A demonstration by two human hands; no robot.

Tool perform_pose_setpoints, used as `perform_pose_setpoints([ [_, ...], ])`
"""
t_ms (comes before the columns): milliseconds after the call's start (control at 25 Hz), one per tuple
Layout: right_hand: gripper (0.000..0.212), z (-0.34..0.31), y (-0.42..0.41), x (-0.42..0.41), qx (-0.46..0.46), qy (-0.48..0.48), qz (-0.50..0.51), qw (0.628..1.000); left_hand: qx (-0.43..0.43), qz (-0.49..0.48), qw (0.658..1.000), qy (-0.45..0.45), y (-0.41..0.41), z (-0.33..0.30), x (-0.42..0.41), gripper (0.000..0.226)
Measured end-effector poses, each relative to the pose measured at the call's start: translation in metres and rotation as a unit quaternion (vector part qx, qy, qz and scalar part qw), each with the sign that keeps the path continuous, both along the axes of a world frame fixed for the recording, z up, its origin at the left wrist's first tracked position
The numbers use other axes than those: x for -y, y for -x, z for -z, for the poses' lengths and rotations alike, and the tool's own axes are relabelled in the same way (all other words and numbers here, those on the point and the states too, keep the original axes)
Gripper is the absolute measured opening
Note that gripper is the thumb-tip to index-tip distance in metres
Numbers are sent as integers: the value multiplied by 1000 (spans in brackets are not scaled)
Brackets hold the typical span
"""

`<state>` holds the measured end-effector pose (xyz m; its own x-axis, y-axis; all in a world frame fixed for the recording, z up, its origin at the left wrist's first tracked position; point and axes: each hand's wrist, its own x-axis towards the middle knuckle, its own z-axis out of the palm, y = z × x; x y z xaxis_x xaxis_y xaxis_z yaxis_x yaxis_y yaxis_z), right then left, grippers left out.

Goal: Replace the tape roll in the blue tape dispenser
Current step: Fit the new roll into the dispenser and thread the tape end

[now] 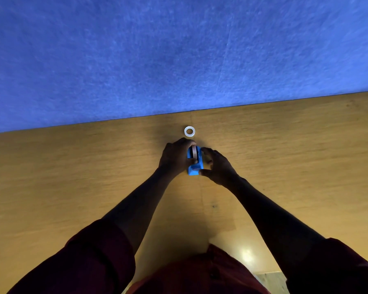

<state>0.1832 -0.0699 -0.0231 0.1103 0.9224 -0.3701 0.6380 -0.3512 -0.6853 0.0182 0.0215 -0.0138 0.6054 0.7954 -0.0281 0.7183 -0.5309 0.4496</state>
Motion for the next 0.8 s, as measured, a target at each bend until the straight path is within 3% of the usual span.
perform_pose_setpoints([
  [360,86,5,-2,-2,1,0,-4,1000,-3,5,999,35,0,1,-1,60],
  [600,86,4,-3,-3,-11,-3,-11,1000,-1,23,997,78,2,2,-3,80],
  [800,57,-4,-3,0,-10,-90,16,996,49,4,986,157,7,1,0,87],
])
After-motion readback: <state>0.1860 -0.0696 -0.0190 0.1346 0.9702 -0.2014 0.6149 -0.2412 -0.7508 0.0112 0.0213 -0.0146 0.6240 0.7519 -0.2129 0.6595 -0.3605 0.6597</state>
